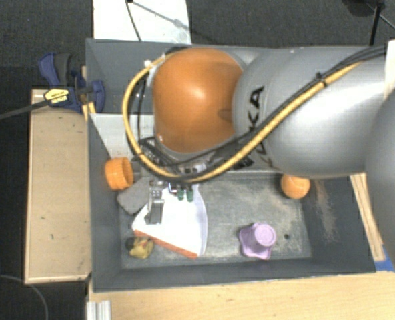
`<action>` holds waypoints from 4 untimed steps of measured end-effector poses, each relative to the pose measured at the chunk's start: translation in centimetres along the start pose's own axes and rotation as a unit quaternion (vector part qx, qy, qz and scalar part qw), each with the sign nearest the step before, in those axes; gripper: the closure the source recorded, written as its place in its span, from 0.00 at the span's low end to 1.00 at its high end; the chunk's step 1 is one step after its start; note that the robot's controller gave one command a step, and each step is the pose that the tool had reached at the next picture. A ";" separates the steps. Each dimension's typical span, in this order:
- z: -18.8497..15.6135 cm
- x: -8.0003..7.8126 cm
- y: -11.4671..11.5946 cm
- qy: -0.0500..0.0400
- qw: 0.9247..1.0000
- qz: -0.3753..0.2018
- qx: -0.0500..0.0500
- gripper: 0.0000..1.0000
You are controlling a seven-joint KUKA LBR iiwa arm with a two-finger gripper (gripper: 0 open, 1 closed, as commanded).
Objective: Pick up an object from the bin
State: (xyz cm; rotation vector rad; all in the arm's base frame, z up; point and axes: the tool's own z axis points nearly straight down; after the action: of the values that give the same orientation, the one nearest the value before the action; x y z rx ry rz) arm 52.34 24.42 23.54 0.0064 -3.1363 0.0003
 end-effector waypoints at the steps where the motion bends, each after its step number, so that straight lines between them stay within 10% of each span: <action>1: -0.5 -0.2 -0.1 -0.004 1.000 0.003 -0.001 0.00; 4: 11.9 -0.9 -7.5 -0.003 1.000 -0.014 0.002 0.00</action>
Offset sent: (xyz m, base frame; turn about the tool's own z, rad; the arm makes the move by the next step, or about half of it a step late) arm 0.0207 -0.0286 -0.1086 0.1746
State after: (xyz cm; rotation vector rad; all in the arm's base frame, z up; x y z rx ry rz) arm 53.21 16.93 11.63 0.0498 -3.1419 0.0079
